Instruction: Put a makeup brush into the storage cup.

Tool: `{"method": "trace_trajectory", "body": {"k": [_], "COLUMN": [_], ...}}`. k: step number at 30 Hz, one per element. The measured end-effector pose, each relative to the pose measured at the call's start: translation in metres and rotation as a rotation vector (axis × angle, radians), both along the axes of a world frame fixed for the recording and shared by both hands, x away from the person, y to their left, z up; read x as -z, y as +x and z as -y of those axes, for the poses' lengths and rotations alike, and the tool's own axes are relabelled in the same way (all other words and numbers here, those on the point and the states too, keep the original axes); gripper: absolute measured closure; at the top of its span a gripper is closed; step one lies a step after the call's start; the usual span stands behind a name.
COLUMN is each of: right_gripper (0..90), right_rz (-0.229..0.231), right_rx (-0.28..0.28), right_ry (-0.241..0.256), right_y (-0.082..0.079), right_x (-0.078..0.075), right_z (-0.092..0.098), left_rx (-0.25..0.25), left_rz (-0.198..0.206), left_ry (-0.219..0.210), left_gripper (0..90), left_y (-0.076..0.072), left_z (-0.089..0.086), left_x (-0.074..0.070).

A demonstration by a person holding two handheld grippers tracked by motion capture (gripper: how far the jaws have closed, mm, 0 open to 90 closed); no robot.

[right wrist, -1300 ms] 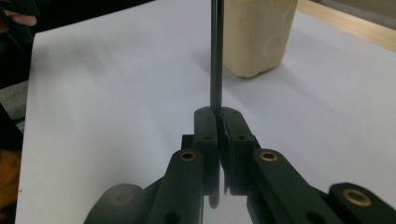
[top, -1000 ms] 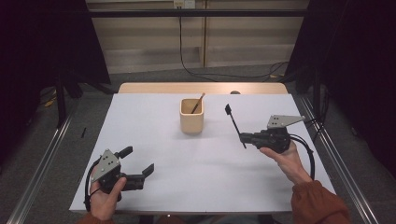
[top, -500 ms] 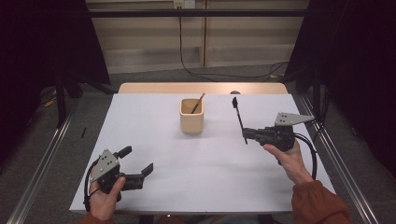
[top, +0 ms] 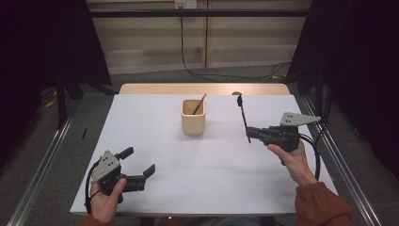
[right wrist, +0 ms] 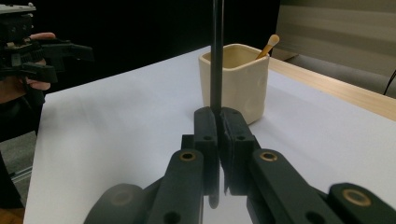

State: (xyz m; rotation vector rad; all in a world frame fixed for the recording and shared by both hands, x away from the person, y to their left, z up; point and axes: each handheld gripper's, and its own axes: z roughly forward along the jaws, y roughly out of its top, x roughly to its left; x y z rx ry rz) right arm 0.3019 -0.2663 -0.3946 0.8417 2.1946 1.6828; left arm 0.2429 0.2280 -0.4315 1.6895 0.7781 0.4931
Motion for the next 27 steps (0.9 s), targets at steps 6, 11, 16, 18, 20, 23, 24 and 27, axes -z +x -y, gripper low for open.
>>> {"method": "trace_trajectory", "body": {"k": [6, 11, 16, 18, 20, 23, 24, 27], "right_gripper": [85.9, 85.8, 85.9, 85.8, 85.8, 85.8, 85.8, 85.8], "right_rz": [0.001, 0.004, 0.008, 0.008, 0.009, 0.006, 0.006, 0.004], "right_rx": [-0.013, -0.024, -0.037, -0.041, -0.042, -0.048, -0.052, -0.063], "right_ry": [-0.003, -0.001, 0.0, -0.002, -0.005, -0.001, -0.006, -0.007], "right_y": [0.0, -0.001, -0.002, -0.002, -0.002, -0.002, -0.002, -0.002], "right_x": [-0.001, -0.001, -0.002, -0.002, -0.002, -0.003, -0.003, -0.003], "right_z": [-0.002, -0.003, -0.006, -0.007, -0.007, -0.008, -0.008, -0.012], "left_rx": [0.005, -0.011, 0.006, 0.013, 0.018, 0.033, 0.036, 0.044], "left_rz": [0.006, 0.006, 0.025, 0.028, 0.03, 0.039, 0.042, 0.049], "left_ry": [0.009, -0.006, -0.007, -0.014, -0.016, -0.017, -0.012, -0.023], "left_gripper": [1.9, 1.9, 1.8, 1.7, 1.7, 1.6, 1.6, 1.6], "left_y": [0.0, 0.003, 0.006, 0.008, 0.008, 0.011, 0.013, 0.018], "left_z": [0.006, 0.007, 0.01, 0.012, 0.014, 0.017, 0.018, 0.021], "left_x": [-0.004, -0.009, -0.013, -0.015, -0.018, -0.022, -0.025, -0.031]}}
